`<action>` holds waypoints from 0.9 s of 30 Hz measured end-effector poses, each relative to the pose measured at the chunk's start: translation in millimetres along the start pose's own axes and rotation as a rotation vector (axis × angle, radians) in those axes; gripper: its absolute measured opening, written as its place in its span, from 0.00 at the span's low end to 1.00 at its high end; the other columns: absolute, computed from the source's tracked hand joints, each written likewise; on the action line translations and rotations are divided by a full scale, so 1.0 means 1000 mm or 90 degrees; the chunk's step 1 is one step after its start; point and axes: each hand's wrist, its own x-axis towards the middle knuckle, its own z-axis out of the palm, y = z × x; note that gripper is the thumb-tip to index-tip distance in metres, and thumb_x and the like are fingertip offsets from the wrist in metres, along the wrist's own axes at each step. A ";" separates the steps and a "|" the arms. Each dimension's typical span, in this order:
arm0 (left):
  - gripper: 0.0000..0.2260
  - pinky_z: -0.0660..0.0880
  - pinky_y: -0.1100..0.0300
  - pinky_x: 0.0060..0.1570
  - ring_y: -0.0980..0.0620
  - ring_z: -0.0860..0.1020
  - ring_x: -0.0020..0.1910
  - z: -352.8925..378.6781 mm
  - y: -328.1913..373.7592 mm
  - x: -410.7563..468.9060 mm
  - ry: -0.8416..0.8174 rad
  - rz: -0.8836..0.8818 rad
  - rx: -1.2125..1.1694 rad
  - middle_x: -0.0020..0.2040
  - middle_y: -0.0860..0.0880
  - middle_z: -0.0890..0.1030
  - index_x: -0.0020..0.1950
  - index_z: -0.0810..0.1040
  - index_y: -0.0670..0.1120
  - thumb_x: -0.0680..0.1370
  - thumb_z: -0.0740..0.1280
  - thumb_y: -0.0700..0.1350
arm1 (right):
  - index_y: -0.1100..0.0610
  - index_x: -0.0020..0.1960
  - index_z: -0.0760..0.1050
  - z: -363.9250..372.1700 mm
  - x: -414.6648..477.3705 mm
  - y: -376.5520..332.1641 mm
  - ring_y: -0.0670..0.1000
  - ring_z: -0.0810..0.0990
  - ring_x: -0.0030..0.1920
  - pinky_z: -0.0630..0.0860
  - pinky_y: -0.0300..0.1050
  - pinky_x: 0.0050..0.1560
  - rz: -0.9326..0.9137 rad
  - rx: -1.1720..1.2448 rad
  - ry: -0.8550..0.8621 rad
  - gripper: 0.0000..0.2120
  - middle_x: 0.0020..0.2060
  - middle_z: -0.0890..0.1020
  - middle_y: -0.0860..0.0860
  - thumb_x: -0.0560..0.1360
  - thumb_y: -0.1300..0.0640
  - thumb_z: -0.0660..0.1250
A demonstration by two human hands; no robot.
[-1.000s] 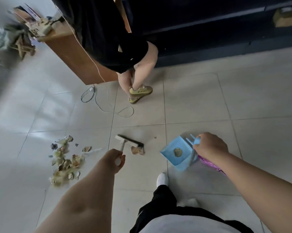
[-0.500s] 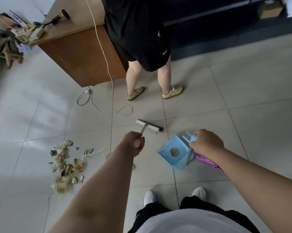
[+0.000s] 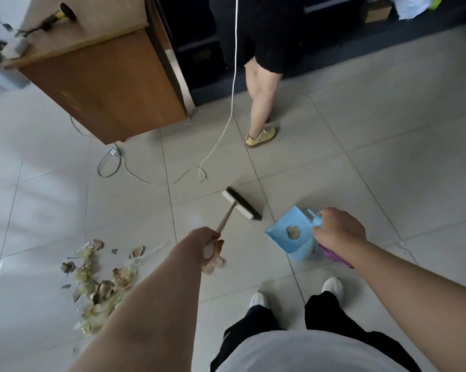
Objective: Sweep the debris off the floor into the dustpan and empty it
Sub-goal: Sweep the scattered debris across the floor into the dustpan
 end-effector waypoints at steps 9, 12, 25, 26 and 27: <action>0.06 0.68 0.69 0.13 0.53 0.68 0.12 -0.078 -0.010 -0.029 0.043 0.042 0.002 0.32 0.42 0.73 0.44 0.69 0.38 0.81 0.59 0.36 | 0.55 0.54 0.77 0.020 -0.050 -0.014 0.56 0.80 0.49 0.70 0.42 0.42 0.027 0.031 -0.016 0.11 0.50 0.81 0.53 0.72 0.56 0.68; 0.07 0.68 0.69 0.14 0.52 0.68 0.12 -0.060 0.004 -0.042 0.030 0.102 0.004 0.32 0.44 0.70 0.42 0.68 0.38 0.80 0.57 0.35 | 0.56 0.52 0.76 0.025 -0.070 0.002 0.56 0.79 0.47 0.70 0.42 0.42 0.030 0.058 -0.023 0.09 0.44 0.80 0.52 0.72 0.57 0.68; 0.07 0.67 0.71 0.14 0.55 0.69 0.13 0.153 -0.042 -0.081 -0.142 0.123 0.328 0.20 0.45 0.71 0.42 0.69 0.39 0.80 0.60 0.37 | 0.56 0.53 0.75 0.048 -0.152 0.124 0.55 0.81 0.50 0.72 0.43 0.42 0.198 0.279 0.007 0.12 0.47 0.82 0.52 0.71 0.56 0.67; 0.06 0.67 0.71 0.14 0.55 0.69 0.13 0.171 -0.048 -0.081 -0.165 0.122 0.364 0.20 0.45 0.71 0.43 0.70 0.39 0.80 0.60 0.37 | 0.56 0.54 0.76 0.050 -0.157 0.132 0.56 0.81 0.51 0.72 0.43 0.42 0.223 0.291 0.017 0.12 0.49 0.82 0.53 0.71 0.56 0.67; 0.05 0.67 0.71 0.14 0.55 0.69 0.14 0.188 -0.055 -0.081 -0.189 0.122 0.393 0.21 0.45 0.72 0.44 0.70 0.39 0.80 0.60 0.38 | 0.56 0.54 0.76 0.051 -0.162 0.139 0.55 0.81 0.51 0.71 0.42 0.42 0.248 0.300 0.026 0.12 0.50 0.82 0.53 0.71 0.56 0.67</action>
